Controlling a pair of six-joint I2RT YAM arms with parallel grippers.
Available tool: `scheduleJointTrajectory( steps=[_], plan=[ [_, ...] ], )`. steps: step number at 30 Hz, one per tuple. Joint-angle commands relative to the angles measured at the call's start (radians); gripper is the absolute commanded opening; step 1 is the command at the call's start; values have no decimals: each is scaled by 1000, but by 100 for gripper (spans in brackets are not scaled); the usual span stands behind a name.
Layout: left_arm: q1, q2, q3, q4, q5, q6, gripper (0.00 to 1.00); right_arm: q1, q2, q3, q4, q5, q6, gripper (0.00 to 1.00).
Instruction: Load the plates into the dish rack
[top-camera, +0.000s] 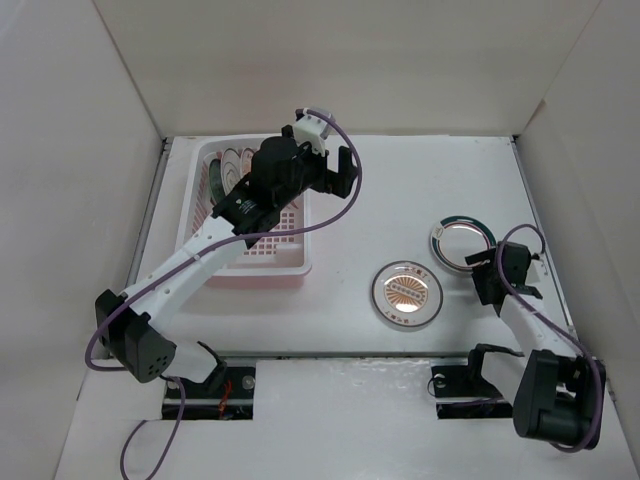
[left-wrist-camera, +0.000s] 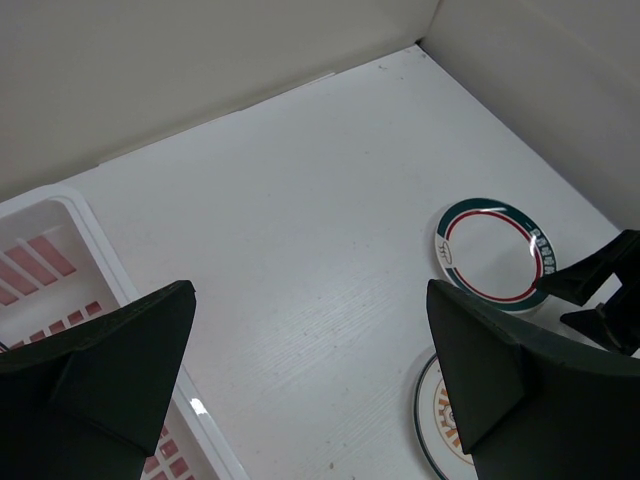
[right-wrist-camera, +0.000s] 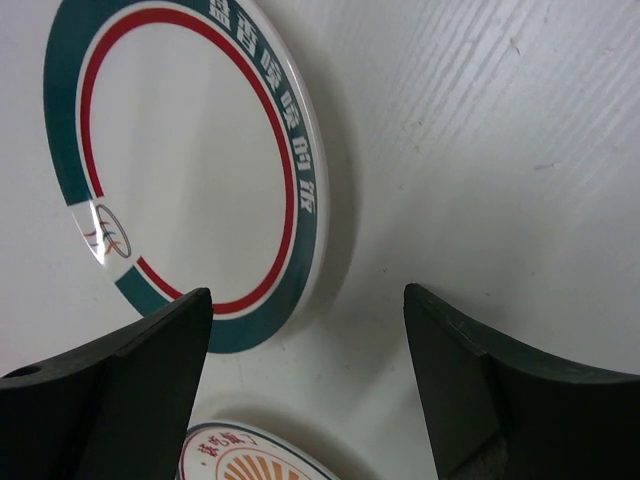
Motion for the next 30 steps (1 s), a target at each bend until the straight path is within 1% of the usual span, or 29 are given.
scheduleJointTrajectory(
  steps=[1, 2, 5, 9, 11, 13, 14, 16, 25, 26, 28, 30],
  plan=[
    [0, -15, 48, 33, 15, -7, 100, -22, 58, 22, 54, 22, 19, 82],
    [0, -15, 48, 33, 15, -7, 100, -22, 72, 22, 65, 22, 19, 82],
    [0, -15, 48, 33, 6, -7, 100, -43, 128, 22, 104, 5, 19, 78],
    [0, -15, 48, 33, -3, 2, 100, -65, 223, 63, 143, -49, 19, 76],
    [0, -15, 48, 33, -12, 2, 100, -74, 320, 91, 152, -87, 19, 76],
    [0, -15, 48, 33, -12, 2, 100, -74, 403, 134, 152, -109, 9, 73],
    [0, -6, 48, 33, -12, 2, 100, -74, 418, 143, 152, -109, 9, 72],
    [0, -5, 48, 33, -12, 2, 100, -74, 429, 152, 152, -119, 9, 70],
    [0, 14, 48, 33, -22, 2, 100, -94, 448, 171, 143, -130, -10, 65],
    [0, 14, 48, 33, -22, 2, 100, -94, 460, 171, 143, -139, -10, 59],
    [0, 14, 48, 33, -32, 2, 100, -94, 471, 180, 143, -149, -19, 56],
    [0, 14, 48, 33, -32, 2, 100, -103, 484, 200, 143, -159, -19, 51]
  ],
)
